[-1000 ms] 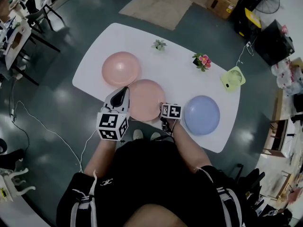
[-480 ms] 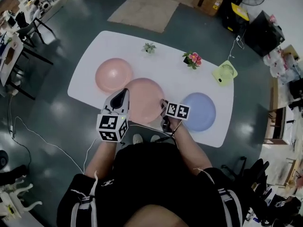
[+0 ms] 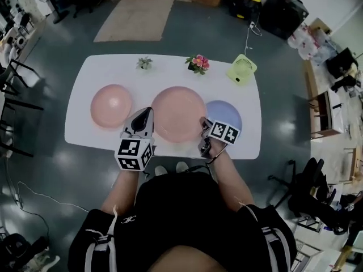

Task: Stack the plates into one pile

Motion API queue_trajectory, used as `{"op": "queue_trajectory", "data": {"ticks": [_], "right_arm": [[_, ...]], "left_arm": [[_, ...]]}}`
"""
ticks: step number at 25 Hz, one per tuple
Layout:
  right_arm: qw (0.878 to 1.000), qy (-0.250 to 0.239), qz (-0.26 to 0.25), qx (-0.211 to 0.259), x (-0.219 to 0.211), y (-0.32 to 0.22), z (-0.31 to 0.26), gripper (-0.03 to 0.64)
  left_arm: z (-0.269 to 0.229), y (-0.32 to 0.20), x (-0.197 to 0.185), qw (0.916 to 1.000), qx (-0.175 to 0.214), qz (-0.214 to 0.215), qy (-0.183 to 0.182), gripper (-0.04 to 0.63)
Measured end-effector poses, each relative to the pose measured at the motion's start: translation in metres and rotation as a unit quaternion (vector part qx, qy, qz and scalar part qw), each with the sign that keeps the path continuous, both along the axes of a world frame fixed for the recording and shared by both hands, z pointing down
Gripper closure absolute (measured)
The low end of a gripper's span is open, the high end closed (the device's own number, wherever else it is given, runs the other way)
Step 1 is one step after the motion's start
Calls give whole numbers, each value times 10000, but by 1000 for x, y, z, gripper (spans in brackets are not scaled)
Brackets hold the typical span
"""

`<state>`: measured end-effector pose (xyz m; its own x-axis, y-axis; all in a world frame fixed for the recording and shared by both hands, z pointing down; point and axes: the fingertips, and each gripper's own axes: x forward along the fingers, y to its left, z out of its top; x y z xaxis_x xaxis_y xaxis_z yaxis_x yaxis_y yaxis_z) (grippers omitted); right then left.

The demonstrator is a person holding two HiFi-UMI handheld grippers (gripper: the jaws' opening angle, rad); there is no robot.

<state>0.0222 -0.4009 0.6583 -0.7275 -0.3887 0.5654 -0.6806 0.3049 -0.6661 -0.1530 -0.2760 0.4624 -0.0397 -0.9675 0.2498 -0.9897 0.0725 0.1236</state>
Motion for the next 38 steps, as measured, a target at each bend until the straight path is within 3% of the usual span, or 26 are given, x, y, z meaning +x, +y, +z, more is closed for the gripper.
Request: {"op": "queue_trajectory", "data": {"ticks": [6, 14, 20, 29, 31, 33, 34, 38], "right_arm": [[9917, -59, 1287, -30, 94, -22, -7, 581], [9644, -57, 2631, -244, 206, -28, 7, 578], [9540, 242, 2957, -437, 234, -20, 32, 575], [9553, 788, 2771, -664, 232, -3, 68, 551], [9578, 883, 2697, -446, 233, -4, 62, 530], [9558, 1014, 2761, -41, 239, -10, 50, 440], [9529, 1140, 2803, 196, 243, -13, 41, 426], [9373, 1584, 2755, 1429, 252, -26, -16, 434]], "left_arm": [[-2, -37, 43, 9972, 38, 750, -2, 583], [-7, -71, 100, 9894, 113, 1447, -29, 583], [-5, -80, 120, 9866, 105, 1627, -25, 583], [1, -79, 128, 9858, -1, 1677, -35, 583], [2, -79, 132, 9851, -22, 1719, -38, 583], [3, -81, 136, 9843, -30, 1763, -39, 583], [3, -83, 139, 9839, -27, 1788, -38, 583], [-3, -87, 150, 9817, 18, 1905, -48, 583]]}}
